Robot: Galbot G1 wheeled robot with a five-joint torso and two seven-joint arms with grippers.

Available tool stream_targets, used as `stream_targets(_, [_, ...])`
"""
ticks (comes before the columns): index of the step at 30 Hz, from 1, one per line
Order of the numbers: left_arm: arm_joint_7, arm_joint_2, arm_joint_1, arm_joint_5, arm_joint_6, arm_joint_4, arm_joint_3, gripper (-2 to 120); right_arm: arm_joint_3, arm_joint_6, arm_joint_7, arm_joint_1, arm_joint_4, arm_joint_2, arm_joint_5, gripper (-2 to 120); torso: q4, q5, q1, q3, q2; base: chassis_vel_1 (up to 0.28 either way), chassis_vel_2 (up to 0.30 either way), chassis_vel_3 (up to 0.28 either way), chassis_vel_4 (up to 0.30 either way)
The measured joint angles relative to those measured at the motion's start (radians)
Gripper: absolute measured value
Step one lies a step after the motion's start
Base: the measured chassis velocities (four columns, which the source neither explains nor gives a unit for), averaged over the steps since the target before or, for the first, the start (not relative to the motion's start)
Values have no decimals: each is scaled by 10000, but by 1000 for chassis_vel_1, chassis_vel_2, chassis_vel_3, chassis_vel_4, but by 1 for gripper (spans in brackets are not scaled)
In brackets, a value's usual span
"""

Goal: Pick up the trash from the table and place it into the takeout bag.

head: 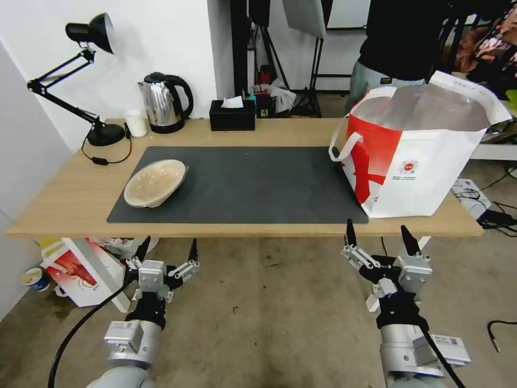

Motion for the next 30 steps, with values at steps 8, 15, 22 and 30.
stream_targets(8, [0, 0, 0, 0, 0, 0, 0, 100, -168, 336, -232, -17, -341, 31, -281, 100, -1, 0, 0, 0, 0, 0, 0, 0, 0])
stream_targets(15, [0, 0, 0, 0, 0, 0, 0, 100, -246, 644, -487, -27, -550, 25, -524, 100, 0, 0, 0, 0, 0, 0, 0, 0, 0])
stream_targets(22, [0, 0, 0, 0, 0, 0, 0, 100, -256, 663, -605, -29, -647, 28, -610, 100, 0, 0, 0, 0, 0, 0, 0, 0, 0])
stream_targets(30, [0, 0, 0, 0, 0, 0, 0, 100, -288, 710, -793, -135, -721, -52, -843, 100, 0, 0, 0, 0, 0, 0, 0, 0, 0])
